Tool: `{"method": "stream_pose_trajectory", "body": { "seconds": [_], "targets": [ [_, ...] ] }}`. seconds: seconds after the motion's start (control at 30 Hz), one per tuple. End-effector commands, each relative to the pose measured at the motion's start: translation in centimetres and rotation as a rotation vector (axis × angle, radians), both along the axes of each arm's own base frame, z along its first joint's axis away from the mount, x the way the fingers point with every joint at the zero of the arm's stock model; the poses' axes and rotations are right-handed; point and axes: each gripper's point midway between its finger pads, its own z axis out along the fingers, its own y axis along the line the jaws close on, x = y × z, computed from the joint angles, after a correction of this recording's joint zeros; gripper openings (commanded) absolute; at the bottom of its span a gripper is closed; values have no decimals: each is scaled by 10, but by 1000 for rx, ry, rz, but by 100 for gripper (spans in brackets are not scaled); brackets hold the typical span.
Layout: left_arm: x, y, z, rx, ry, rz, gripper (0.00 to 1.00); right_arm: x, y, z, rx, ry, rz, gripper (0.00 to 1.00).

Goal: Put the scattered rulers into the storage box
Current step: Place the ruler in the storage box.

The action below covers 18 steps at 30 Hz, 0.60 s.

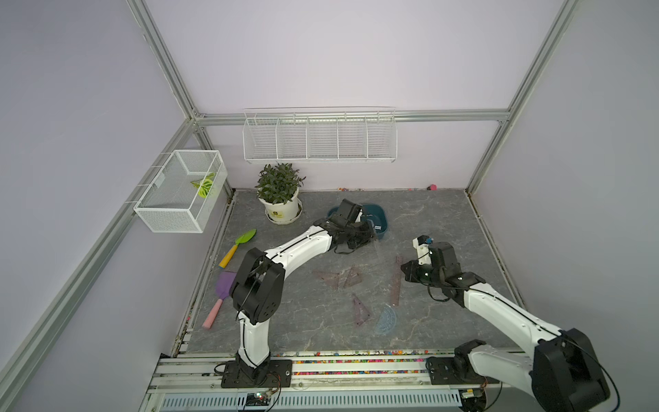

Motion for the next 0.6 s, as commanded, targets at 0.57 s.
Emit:
{"method": "stream_pose_trajectory", "body": {
  "seconds": [0.57],
  "targets": [
    [126, 23, -34, -204, -39, 853, 0, -33, 10, 1, 105, 63, 81, 2]
  ]
}}
